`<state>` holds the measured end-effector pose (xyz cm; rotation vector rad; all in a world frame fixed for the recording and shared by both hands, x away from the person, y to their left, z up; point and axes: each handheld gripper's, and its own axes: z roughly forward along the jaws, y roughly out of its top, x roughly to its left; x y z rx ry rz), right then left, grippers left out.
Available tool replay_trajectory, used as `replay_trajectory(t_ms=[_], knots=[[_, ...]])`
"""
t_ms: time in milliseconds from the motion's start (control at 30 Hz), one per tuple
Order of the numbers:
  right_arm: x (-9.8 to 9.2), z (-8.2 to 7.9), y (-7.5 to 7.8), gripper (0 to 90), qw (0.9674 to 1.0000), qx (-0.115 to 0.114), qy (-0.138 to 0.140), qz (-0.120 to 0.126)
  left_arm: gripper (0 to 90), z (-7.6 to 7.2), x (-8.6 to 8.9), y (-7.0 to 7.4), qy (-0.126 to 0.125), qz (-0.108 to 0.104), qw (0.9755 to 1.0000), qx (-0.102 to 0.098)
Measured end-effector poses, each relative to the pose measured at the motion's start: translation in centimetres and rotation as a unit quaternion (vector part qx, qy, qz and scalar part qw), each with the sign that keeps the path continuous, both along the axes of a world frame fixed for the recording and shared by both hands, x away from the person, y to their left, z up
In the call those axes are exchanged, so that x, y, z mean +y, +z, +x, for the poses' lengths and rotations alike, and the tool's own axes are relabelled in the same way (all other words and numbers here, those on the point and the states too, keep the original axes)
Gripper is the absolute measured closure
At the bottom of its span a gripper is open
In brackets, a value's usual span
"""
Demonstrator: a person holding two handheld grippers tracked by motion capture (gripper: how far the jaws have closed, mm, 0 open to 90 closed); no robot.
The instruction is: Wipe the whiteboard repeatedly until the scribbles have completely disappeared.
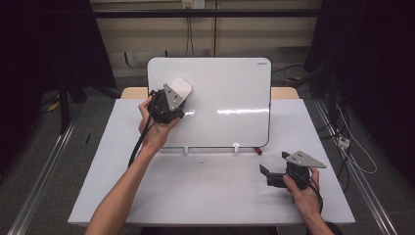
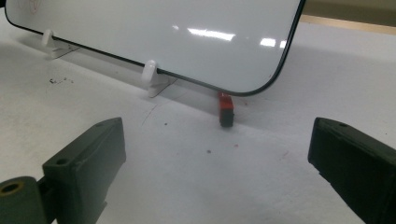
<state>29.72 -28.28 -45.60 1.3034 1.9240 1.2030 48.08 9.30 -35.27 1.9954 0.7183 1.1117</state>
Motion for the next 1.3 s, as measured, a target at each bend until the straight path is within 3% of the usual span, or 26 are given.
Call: replay_trajectory(t_ms=[100, 400, 467, 600, 800, 867, 1067, 1133, 1300], knots=[[-0.1, 0.0, 0.0, 4.0, 1.0, 0.0, -0.001, 0.003, 31.2, 0.7, 0.4, 0.8, 0.004, 0.002, 1.0, 0.0], [0.0, 0.1, -0.1, 4.0, 1.0, 0.002, 0.001, 0.0, 31.2, 2.6, 2.6, 3.0, 0.031, -0.033, 0.999, -0.005], [0.0, 0.1, -0.1, 4.0, 1.0, 0.002, 0.0, -0.001, 31.2, 2.6, 2.5, 2.8, 0.036, -0.029, 0.9989, -0.011], [0.0, 0.0, 0.0, 4.0, 1.0, 0.001, -0.001, -0.001, 31.2, 2.2, 2.0, 2.2, 0.042, -0.044, 0.9981, -0.012], [0.1, 0.1, 0.0, 4.0, 1.0, -0.001, -0.001, -0.003, 31.2, 1.2, 0.5, 1.0, 0.023, -0.026, 0.9993, -0.01], [0.1, 0.0, 0.0, 4.0, 1.0, 0.001, -0.001, -0.002, 31.2, 0.9, -0.1, 0.8, 0.016, -0.029, 0.9994, -0.006], [0.1, 0.0, 0.0, 4.0, 1.0, -0.001, 0.001, -0.002, 31.1, -0.2, -2.7, -0.4, -0.004, -0.018, 0.9998, -0.008], [0.0, 0.0, 0.0, 4.0, 1.0, -0.002, 0.001, -0.003, 31.1, -0.8, -3.5, -0.9, -0.017, -0.002, 0.9998, -0.011], [0.1, 0.0, 0.0, 4.1, 1.0, -0.002, 0.006, -0.004, 31.1, -0.8, -3.6, -1.0, -0.021, 0.002, 0.9997, -0.012]])
